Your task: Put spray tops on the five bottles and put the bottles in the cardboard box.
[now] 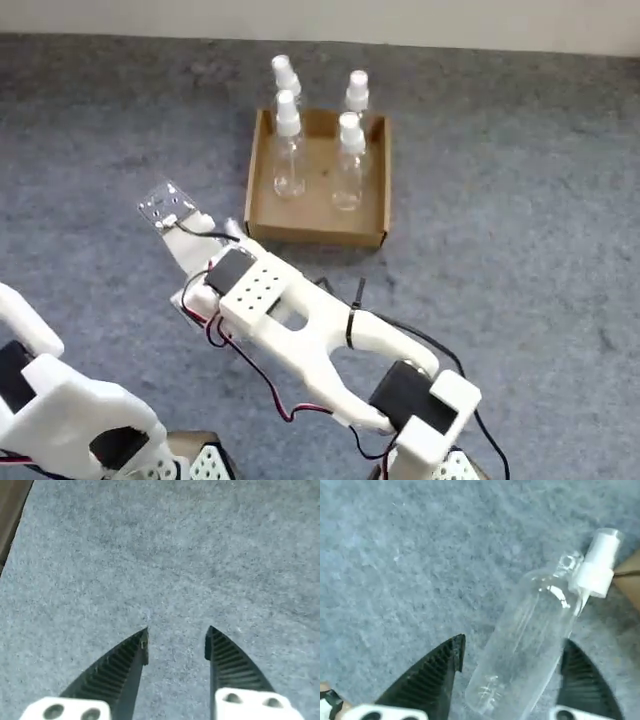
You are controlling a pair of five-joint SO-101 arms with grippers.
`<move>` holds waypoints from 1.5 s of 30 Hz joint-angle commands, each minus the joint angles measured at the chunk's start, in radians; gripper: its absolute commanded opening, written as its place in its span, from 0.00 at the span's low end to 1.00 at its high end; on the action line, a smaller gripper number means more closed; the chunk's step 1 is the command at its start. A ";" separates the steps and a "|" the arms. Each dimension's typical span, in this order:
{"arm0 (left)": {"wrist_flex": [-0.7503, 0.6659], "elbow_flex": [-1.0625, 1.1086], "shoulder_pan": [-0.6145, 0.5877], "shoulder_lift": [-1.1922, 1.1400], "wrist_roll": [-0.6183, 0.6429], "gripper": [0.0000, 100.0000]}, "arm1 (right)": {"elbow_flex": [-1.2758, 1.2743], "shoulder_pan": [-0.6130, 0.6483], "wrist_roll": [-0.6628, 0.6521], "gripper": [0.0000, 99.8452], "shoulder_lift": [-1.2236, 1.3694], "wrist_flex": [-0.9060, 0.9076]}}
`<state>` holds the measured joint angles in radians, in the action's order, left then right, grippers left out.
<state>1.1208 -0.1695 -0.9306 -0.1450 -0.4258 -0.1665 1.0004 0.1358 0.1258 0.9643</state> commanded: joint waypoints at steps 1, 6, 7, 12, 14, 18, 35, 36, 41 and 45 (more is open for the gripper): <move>-0.017 -0.008 -0.008 0.012 -0.006 0.17 | -0.019 0.004 0.009 0.32 -0.108 -0.036; -0.017 -0.008 -0.008 0.012 -0.006 0.17 | -0.038 -0.001 0.006 0.32 -0.193 -0.039; -0.017 -0.008 -0.008 0.012 -0.006 0.17 | -0.053 0.001 0.005 0.32 -0.186 -0.041; -0.017 -0.008 -0.002 0.012 -0.005 0.17 | -0.091 -0.002 0.009 0.32 -0.064 -0.134; -0.017 -0.008 -0.002 0.012 -0.005 0.17 | -0.090 -0.004 0.009 0.32 -0.013 -0.143; -0.017 -0.008 -0.010 0.013 -0.006 0.17 | -0.088 -0.002 0.011 0.31 0.061 -0.147; -0.014 -0.008 -0.001 0.019 -0.006 0.17 | -0.091 0.008 -0.166 0.00 -0.421 0.196; -0.009 -0.008 0.008 0.019 -0.005 0.17 | -0.091 -0.016 -0.178 0.00 -0.483 0.248; 0.186 -0.019 0.097 0.022 -0.005 0.16 | -0.099 -0.255 -0.293 0.00 -0.720 0.472; 0.348 -0.010 0.239 0.022 -0.006 0.16 | -0.148 -0.567 -0.394 0.00 -0.843 0.585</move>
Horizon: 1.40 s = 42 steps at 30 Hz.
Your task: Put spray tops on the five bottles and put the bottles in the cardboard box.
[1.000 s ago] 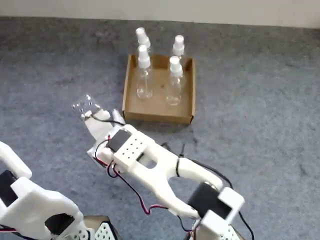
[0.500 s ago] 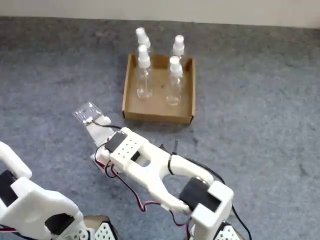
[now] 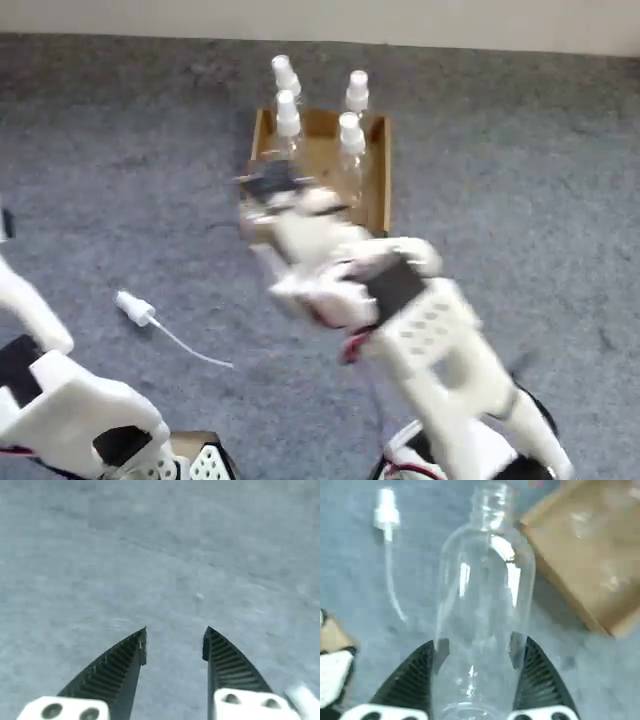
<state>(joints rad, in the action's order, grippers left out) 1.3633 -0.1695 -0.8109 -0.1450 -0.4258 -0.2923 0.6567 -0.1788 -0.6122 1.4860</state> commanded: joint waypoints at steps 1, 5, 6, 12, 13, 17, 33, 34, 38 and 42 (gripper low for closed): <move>0.146 -0.008 0.160 0.022 -0.005 0.16 | -0.047 -0.302 -0.124 0.00 -0.124 0.073; 0.285 0.016 0.294 0.021 0.086 0.16 | -0.223 -0.602 -0.281 0.00 -0.114 0.027; 0.293 0.036 0.318 0.021 0.126 0.16 | -0.275 -0.664 -0.325 0.00 -0.104 -0.016; 0.232 0.303 0.395 0.022 0.267 0.16 | -0.518 -0.909 -0.503 0.00 -0.002 -0.277; 0.204 0.351 0.395 0.024 0.273 0.16 | -0.542 -0.932 -0.523 0.00 0.025 -0.306; 0.109 0.495 0.375 0.048 0.275 0.16 | -0.568 -1.017 -0.568 0.00 0.165 -0.404; -0.307 0.751 0.383 0.064 0.270 0.05 | -0.518 -1.044 -0.563 0.00 0.417 -0.492; -0.307 0.728 0.404 0.064 0.270 0.03 | -0.518 -1.044 -0.562 0.00 0.417 -0.492; -0.239 0.615 0.521 0.064 0.270 0.02 | -0.512 -1.047 -0.562 0.00 0.417 -0.492; -0.155 0.489 0.639 0.056 0.189 0.02 | -0.512 -1.047 -0.562 0.00 0.417 -0.492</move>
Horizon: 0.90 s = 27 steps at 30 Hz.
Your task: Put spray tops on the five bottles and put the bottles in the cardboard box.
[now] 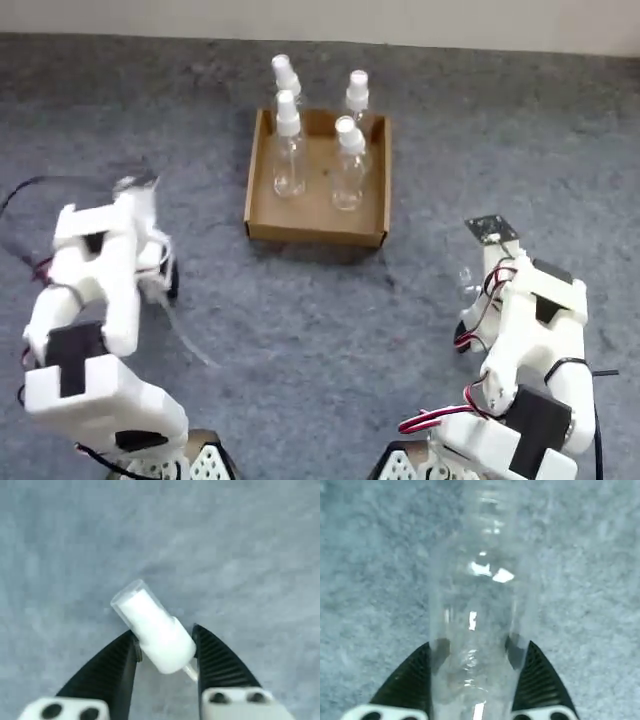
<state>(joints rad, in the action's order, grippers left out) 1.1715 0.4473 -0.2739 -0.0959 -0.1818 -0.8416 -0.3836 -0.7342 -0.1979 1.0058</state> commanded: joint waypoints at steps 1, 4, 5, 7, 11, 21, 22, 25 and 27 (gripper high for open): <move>0.043 -0.151 0.120 0.005 -0.086 0.02 | 0.038 -0.007 -0.006 0.00 0.002 -0.012; 0.040 -0.206 0.137 0.005 -0.160 0.02 | 0.038 -0.007 -0.009 0.00 0.002 -0.012; 0.040 -0.220 0.139 0.005 -0.190 0.02 | 0.038 -0.007 -0.009 0.00 0.002 -0.012; 0.040 -0.229 0.139 0.005 -0.262 0.02 | 0.038 -0.007 -0.011 0.00 0.002 -0.012; 0.005 -0.193 0.131 0.002 -0.313 0.03 | 0.038 -0.005 -0.011 0.00 0.004 -0.012; -0.109 -0.042 0.094 0.005 -0.305 0.15 | 0.031 -0.005 -0.009 0.00 0.004 -0.012; -0.109 -0.048 0.091 0.008 -0.282 0.16 | 0.031 -0.005 -0.009 0.00 0.004 -0.012; -0.103 -0.093 0.079 0.013 -0.186 0.16 | 0.031 -0.004 -0.006 0.00 0.004 -0.012; -0.100 -0.133 0.082 0.007 -0.149 0.20 | 0.031 -0.002 -0.006 0.00 0.004 -0.012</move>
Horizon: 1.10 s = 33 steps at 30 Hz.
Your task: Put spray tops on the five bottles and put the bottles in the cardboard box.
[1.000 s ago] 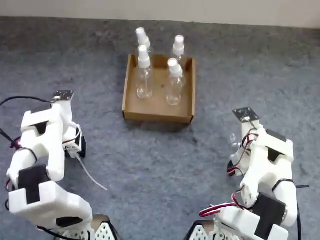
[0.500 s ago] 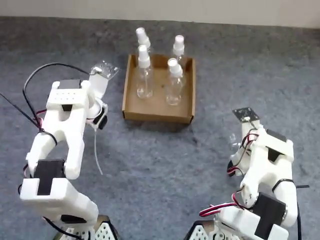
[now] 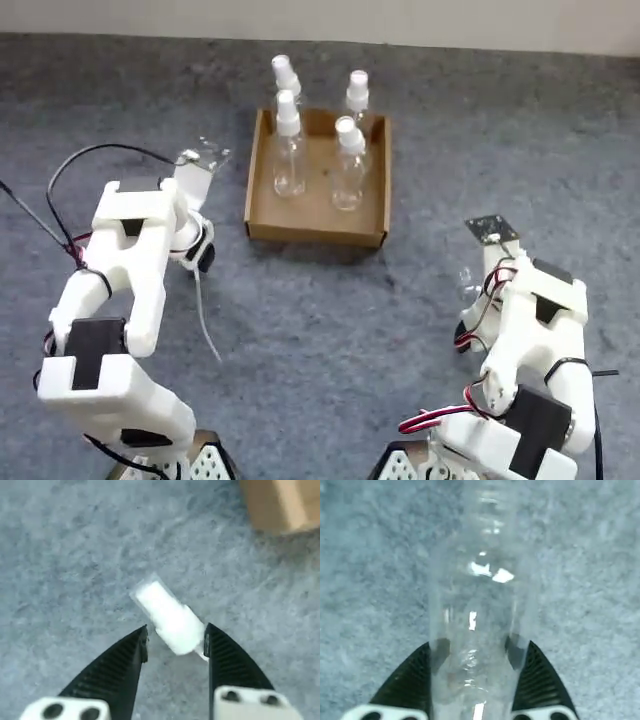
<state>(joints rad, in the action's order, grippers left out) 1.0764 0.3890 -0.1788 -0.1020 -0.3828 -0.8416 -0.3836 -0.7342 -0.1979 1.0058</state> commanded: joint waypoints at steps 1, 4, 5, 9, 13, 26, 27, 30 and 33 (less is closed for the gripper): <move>0.009 -0.085 -0.012 0.012 0.074 0.21 | 0.031 -0.002 -0.006 0.00 0.004 -0.012; 0.021 -0.090 -0.012 0.012 0.097 0.20 | 0.033 -0.005 -0.006 0.00 0.004 -0.012; 0.021 -0.087 -0.013 0.012 0.112 0.19 | 0.033 -0.005 -0.006 0.00 0.004 -0.012; 0.021 -0.081 -0.013 0.005 0.242 0.18 | 0.035 -0.002 -0.006 0.00 0.002 -0.012; 0.005 -0.093 -0.012 -0.079 0.367 0.18 | 0.035 -0.001 -0.006 0.00 0.002 -0.012; -0.049 -0.119 -0.002 -0.120 0.391 0.05 | 0.038 -0.008 -0.006 0.01 0.002 -0.005; -0.048 -0.119 0.004 -0.116 0.390 0.04 | 0.038 -0.008 -0.006 0.02 0.002 -0.005; 0.009 -0.117 0.027 -0.110 0.370 0.00 | 0.038 -0.033 -0.006 0.07 0.002 -0.005; 0.052 -0.093 0.045 -0.105 0.348 0.00 | 0.039 -0.064 -0.005 0.09 0.002 -0.012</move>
<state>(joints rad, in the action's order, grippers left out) 1.0917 0.3076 -0.1619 -0.2555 -0.0192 -0.8416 -0.4127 -0.7373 -0.1979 1.0058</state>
